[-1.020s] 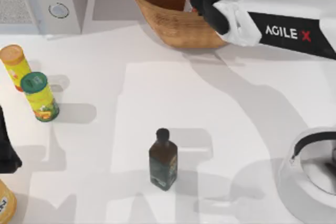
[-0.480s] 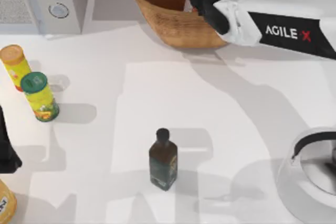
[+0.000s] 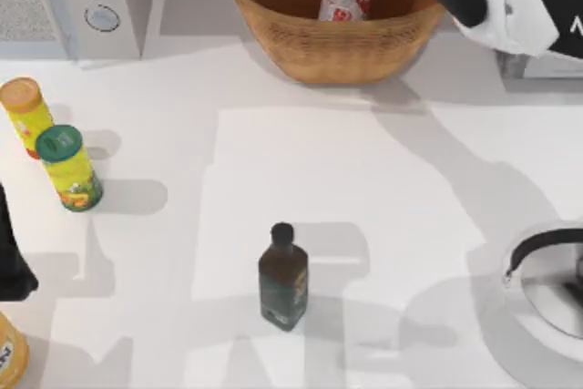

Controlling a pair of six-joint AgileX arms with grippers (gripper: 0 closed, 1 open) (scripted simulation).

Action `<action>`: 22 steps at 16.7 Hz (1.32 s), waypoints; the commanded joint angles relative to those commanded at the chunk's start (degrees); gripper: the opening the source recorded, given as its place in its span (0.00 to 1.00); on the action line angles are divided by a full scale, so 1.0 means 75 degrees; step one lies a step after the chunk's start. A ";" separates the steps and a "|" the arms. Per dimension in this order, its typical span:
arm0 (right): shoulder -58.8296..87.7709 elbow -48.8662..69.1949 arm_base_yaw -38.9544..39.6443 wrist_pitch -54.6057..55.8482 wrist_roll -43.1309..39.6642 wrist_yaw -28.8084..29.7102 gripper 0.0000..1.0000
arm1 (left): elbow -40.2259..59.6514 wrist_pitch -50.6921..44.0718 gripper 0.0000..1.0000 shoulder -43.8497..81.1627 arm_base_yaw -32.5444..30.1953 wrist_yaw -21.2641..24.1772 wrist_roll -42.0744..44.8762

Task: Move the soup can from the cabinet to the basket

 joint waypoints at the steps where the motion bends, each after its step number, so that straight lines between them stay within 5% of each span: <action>1: -0.0572 -0.0416 -0.0146 -0.0108 -0.0006 -0.0127 1.00 | 0.0000 0.0000 1.00 0.0000 0.0000 0.0000 0.0000; 22: -1.4582 -1.1433 -0.3594 -0.3512 -0.0115 -0.3650 1.00 | 0.0000 0.0000 1.00 0.0000 0.0000 0.0000 0.0000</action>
